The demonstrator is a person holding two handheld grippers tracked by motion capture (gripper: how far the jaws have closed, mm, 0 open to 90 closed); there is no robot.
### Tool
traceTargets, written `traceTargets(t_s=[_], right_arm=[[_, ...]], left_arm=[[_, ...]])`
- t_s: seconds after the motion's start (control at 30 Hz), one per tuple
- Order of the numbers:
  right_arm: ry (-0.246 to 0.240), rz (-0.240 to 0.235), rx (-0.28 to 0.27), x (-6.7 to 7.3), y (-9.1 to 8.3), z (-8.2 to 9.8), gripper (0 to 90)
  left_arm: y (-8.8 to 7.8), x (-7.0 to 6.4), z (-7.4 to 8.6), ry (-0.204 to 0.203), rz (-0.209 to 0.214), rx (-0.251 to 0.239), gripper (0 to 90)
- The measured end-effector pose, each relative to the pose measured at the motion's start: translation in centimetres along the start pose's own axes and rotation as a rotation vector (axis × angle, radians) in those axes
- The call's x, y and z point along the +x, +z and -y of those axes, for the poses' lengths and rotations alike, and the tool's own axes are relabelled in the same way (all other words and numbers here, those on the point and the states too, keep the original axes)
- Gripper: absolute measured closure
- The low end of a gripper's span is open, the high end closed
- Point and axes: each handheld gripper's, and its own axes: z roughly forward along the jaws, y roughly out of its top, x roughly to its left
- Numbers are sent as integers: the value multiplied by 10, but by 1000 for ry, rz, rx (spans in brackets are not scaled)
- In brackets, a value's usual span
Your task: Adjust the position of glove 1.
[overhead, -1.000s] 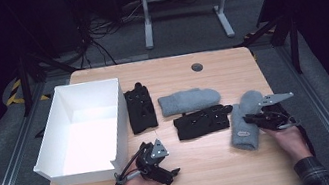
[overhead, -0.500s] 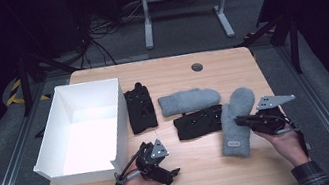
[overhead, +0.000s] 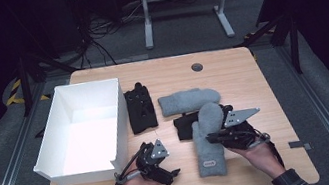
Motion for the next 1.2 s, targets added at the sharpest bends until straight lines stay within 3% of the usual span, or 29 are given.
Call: traceTargets(t_s=[0.1, 0.17, 0.3, 0.37, 0.4, 0.47, 0.5, 0.53, 0.67, 0.77, 0.93, 1.03, 1.2], right_arm=[[-8, -10, 27, 3, 10, 1, 869], [-15, -13, 43, 4, 15, 2, 803], [-19, 5, 23, 5, 10, 3, 666], [-22, 9, 18, 4, 6, 3, 686], [-27, 12, 6, 2, -5, 6, 795], [-31, 15, 5, 1, -10, 9, 836], [-32, 18, 8, 1, -13, 11, 873], [-20, 16, 29, -2, -21, 19, 900], [-20, 14, 70, -2, -24, 29, 900], [-37, -13, 121, 1, -18, 35, 900], [-62, -47, 174, 7, -6, 37, 900], [-68, -71, 175, 9, -4, 37, 900], [-83, -113, 184, 16, 3, 35, 900]], left_arm=[[0, 0, 0, 0, -1, 0, 6], [-1, -1, -2, -8, -2, 10, 17], [-7, -2, -7, -30, 8, 28, 227], [-8, -2, -8, -30, 13, 29, 302], [-9, -4, -9, -29, 14, 23, 345], [-11, -5, -11, -27, 33, 13, 453], [-12, -6, -14, -35, 47, -1, 453], [-13, -6, -15, -41, 55, 3, 617], [-12, -7, -24, -61, 79, 12, 787], [-5, -10, -33, -71, 104, 29, 900], [9, -14, -44, -55, 100, 59, 900], [16, -15, -46, -55, 104, 89, 900], [18, -16, -48, -44, 113, 91, 900]])
